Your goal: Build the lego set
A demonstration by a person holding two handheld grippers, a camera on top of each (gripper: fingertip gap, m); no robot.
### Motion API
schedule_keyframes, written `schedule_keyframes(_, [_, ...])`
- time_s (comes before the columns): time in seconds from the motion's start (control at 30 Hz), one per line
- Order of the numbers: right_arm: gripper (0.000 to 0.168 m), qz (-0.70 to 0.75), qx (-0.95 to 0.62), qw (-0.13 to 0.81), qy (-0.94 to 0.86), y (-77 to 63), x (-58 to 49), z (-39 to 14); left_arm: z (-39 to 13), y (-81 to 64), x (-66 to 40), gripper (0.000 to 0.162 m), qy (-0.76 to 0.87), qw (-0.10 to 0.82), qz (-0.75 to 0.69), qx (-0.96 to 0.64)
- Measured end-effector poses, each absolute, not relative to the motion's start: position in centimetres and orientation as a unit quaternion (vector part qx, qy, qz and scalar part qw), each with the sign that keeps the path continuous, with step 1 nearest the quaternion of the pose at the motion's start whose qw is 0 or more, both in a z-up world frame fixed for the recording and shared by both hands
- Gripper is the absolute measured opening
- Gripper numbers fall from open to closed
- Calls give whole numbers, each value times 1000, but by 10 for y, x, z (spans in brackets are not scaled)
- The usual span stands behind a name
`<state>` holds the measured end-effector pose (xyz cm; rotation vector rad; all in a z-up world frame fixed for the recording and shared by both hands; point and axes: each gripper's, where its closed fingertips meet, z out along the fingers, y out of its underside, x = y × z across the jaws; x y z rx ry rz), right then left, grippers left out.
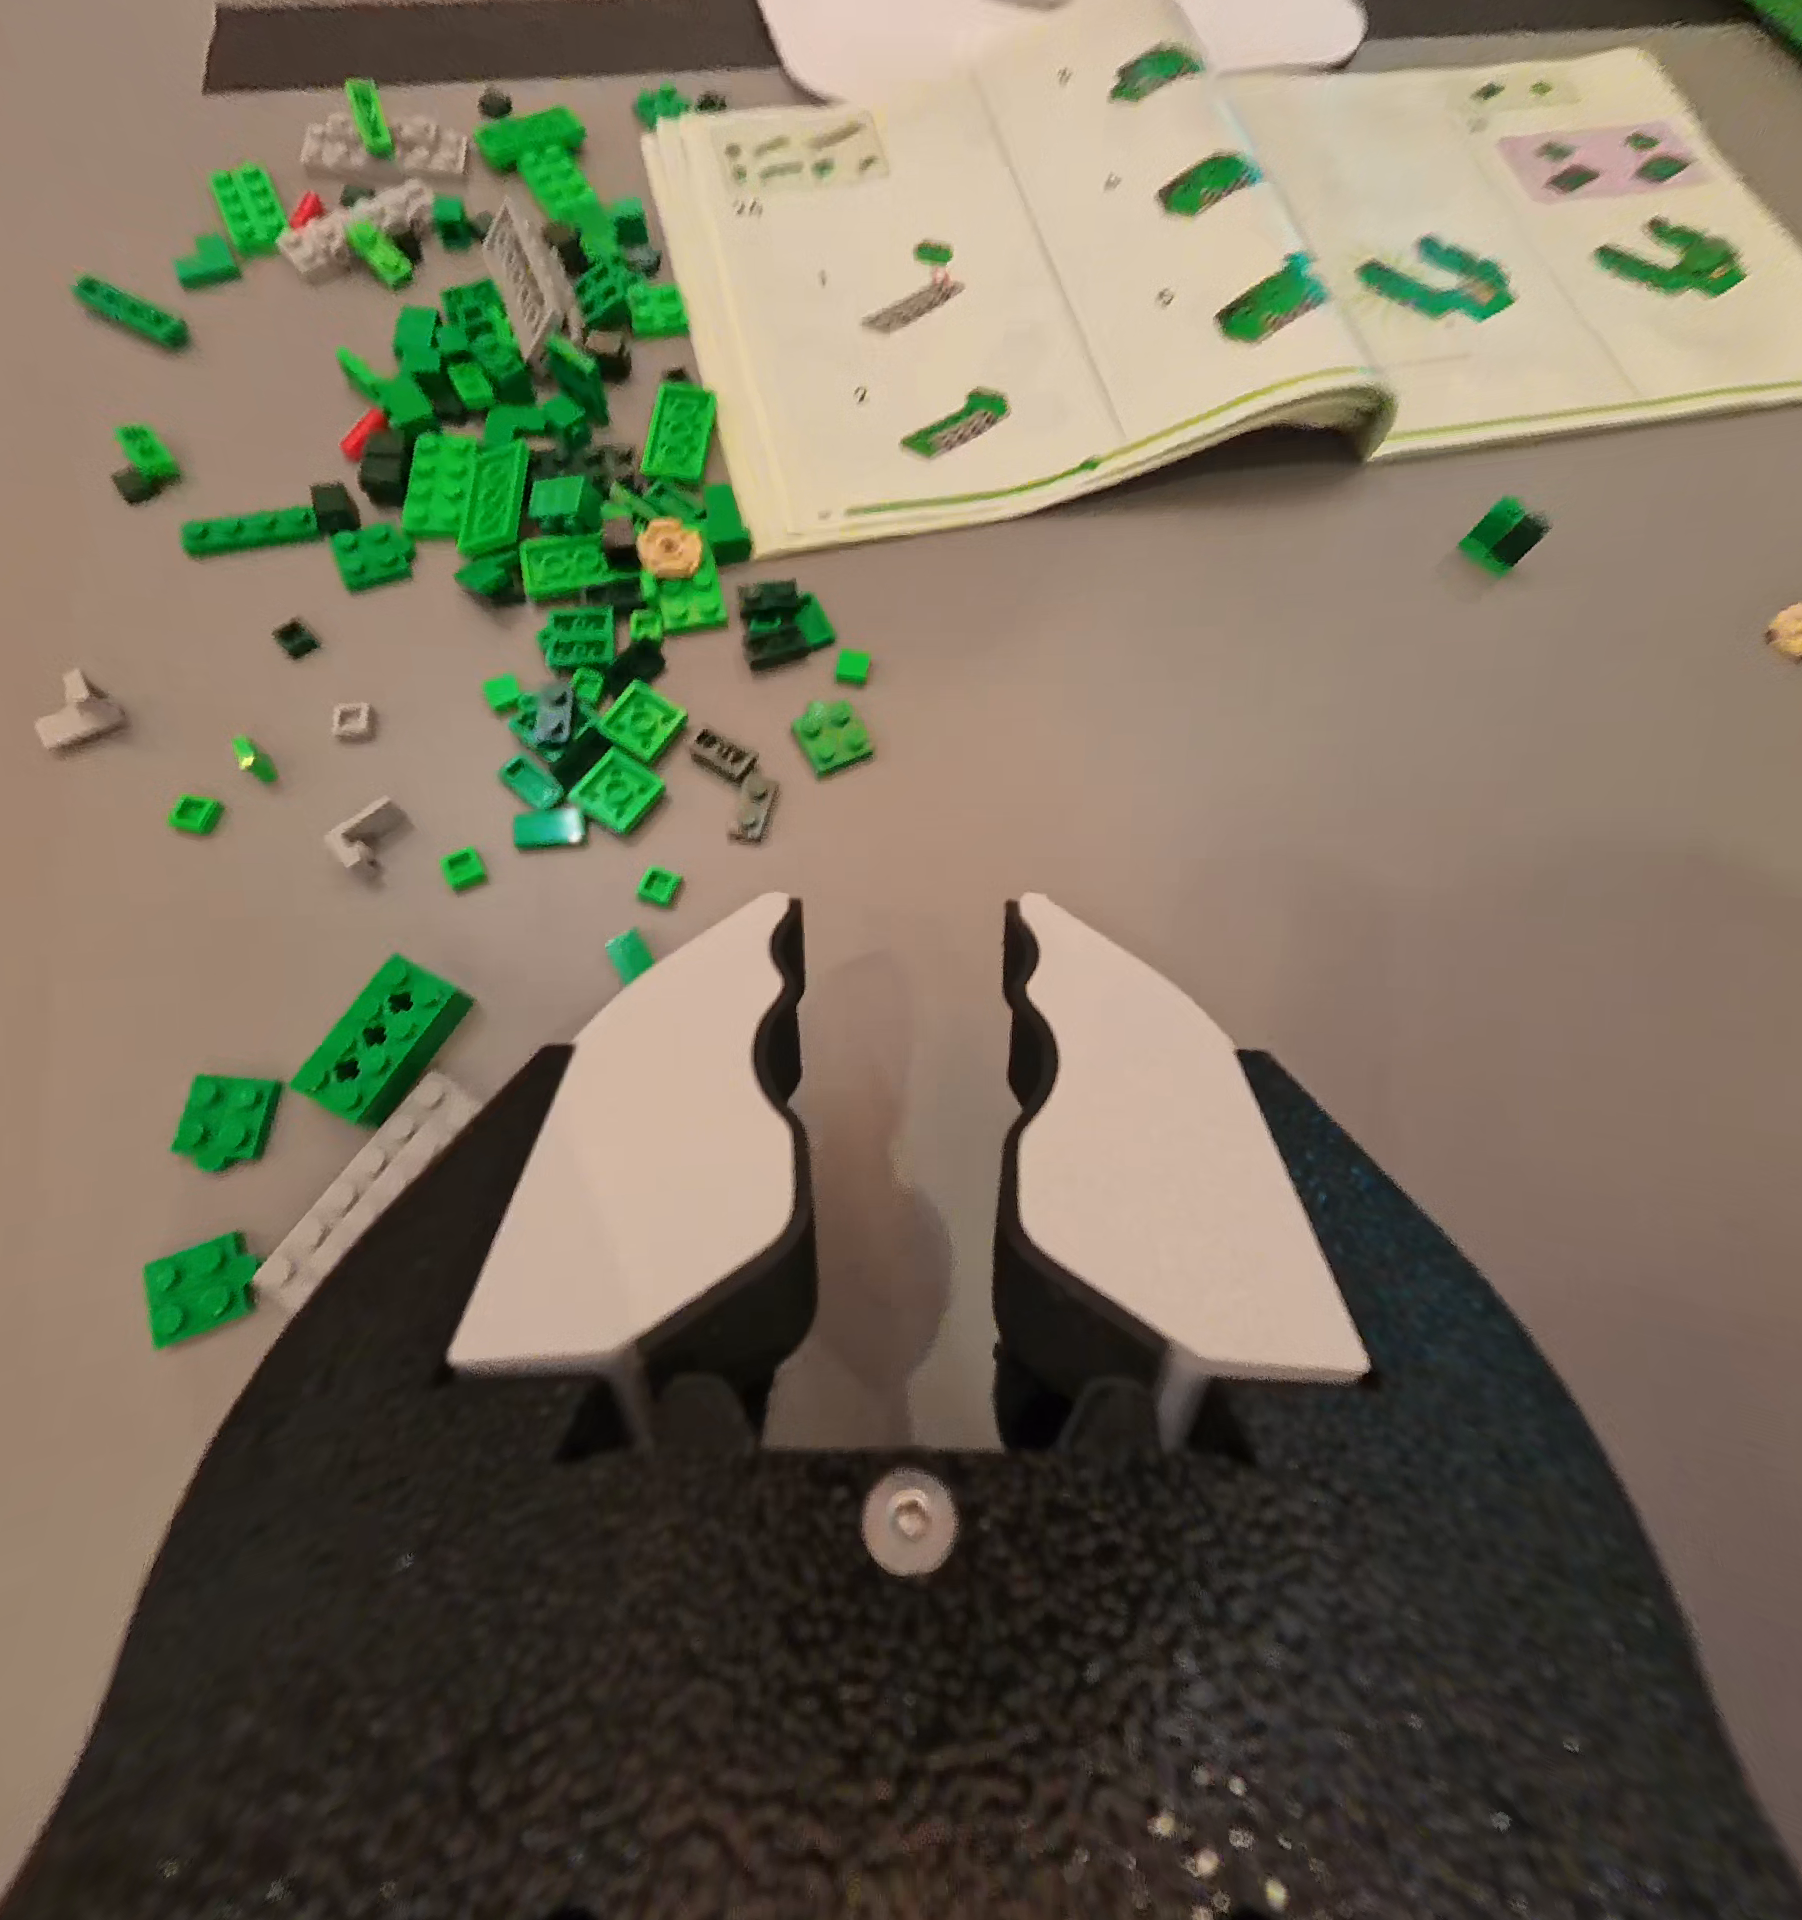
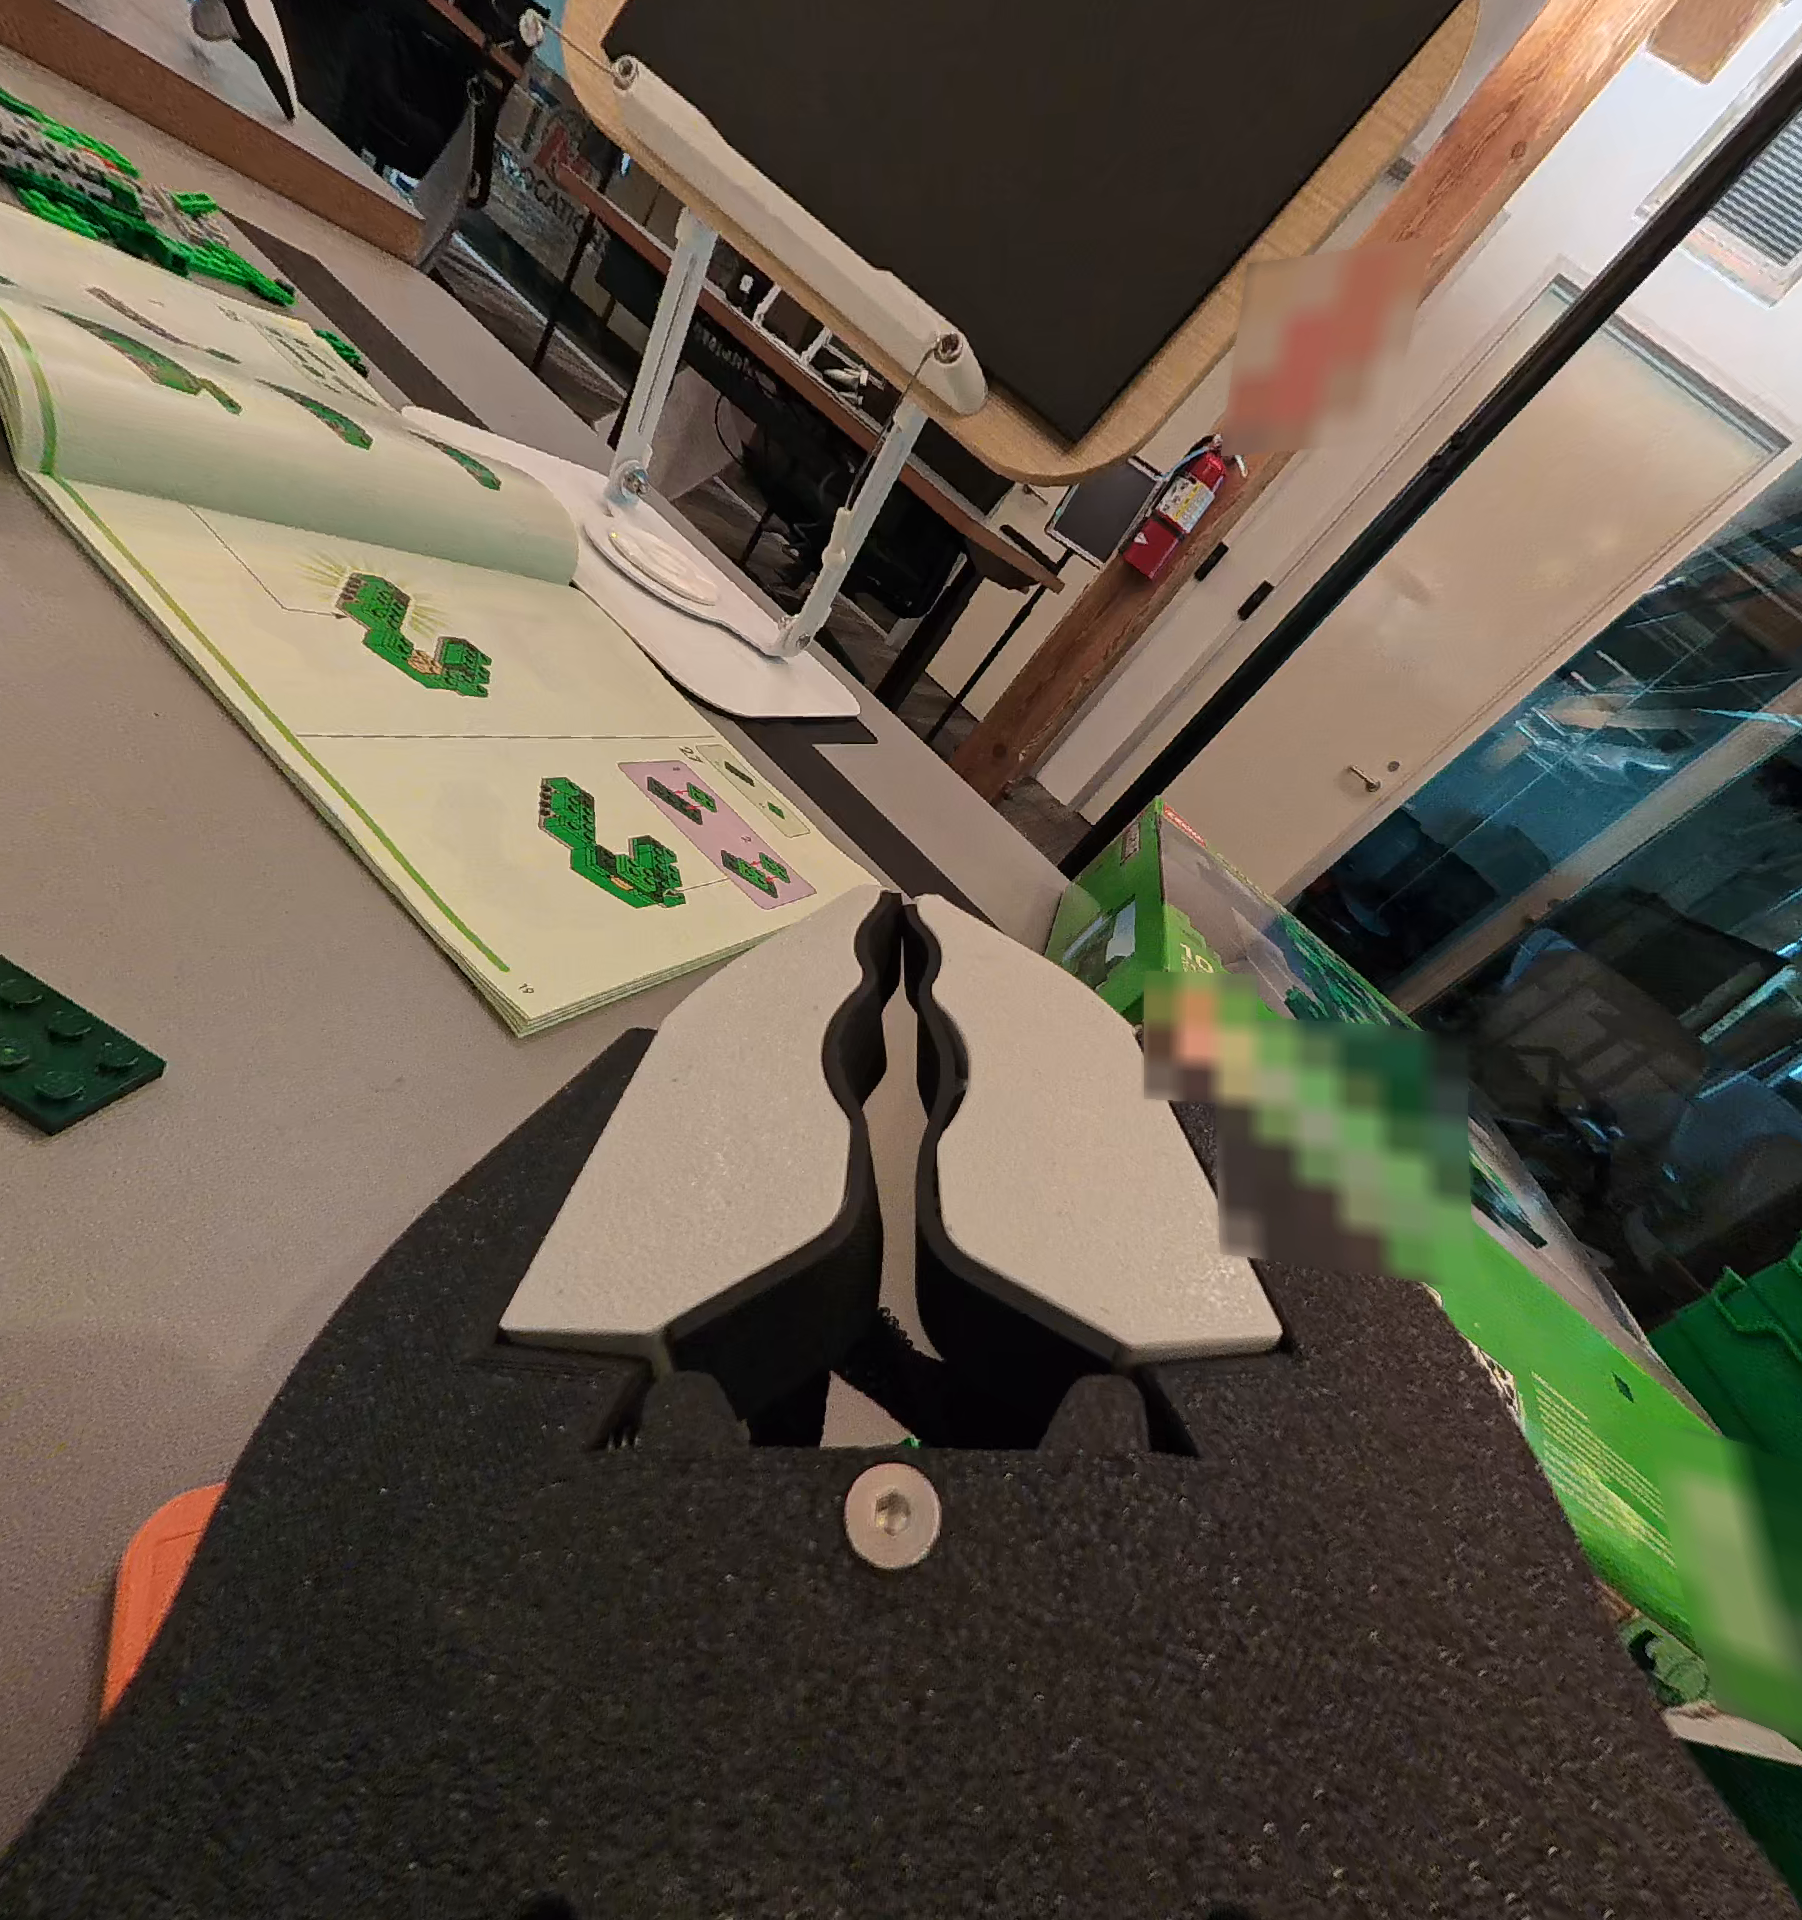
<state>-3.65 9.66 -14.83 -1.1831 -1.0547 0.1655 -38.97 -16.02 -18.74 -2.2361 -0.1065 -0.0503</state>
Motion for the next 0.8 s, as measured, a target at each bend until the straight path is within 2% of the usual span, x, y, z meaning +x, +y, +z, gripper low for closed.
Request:
schedule_keyframes(0.13, [0,72,-530,698,-477,96,-37,-149,-159,-123,-359,34,-43,518,-51,-852])
schedule_keyframes(0.23, [0,69,-528,697,-480,96,-38,-150,-141,-76,-315,41,-35,582,-90,-808])
schedule_keyframes(0.4, [0,71,-527,698,-480,95,-38,-149,-143,-10,-228,50,46,600,-117,-790])
schedule_keyframes(0.8, [0,63,-521,694,-493,93,-41,-152,-131,59,-151,45,121,672,-129,-719])
